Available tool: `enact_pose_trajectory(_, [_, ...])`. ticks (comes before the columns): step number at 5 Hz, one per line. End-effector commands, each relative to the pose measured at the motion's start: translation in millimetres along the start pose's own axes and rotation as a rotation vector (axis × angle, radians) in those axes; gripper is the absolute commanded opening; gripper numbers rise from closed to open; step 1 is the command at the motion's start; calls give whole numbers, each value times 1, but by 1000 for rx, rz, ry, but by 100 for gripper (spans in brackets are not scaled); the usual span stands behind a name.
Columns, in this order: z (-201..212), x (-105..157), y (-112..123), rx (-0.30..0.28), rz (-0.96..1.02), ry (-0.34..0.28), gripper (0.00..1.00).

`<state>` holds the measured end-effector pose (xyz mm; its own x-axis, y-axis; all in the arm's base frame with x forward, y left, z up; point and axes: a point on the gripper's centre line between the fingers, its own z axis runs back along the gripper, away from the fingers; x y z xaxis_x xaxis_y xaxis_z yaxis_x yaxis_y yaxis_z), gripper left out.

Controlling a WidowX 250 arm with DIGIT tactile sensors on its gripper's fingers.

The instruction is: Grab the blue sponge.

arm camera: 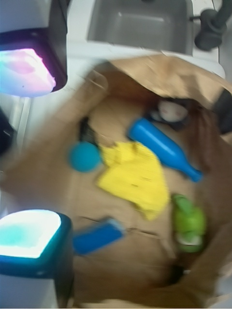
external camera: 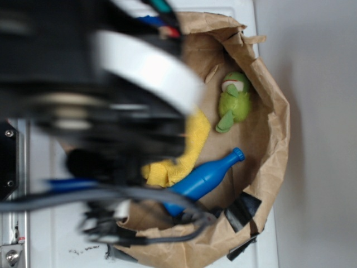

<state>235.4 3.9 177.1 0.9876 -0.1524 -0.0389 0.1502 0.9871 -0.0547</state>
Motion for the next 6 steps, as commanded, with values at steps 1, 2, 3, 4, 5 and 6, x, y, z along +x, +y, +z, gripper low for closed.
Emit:
enact_pose_trajectory(1, [0, 59, 35, -2, -71, -98, 100])
enact_pose_trajectory(2, [-21, 29, 44, 10, -261, -89, 100])
enact_pose_trajectory(3, [-38, 2, 56, 66, -338, -114, 100])
enact_pose_trajectory(4, [-53, 1, 61, 104, -361, -91, 100])
enact_pose_trajectory(5, [-69, -3, 56, 161, -383, -65, 100])
enact_pose_trajectory(6, [-77, 0, 56, 179, -395, -33, 100])
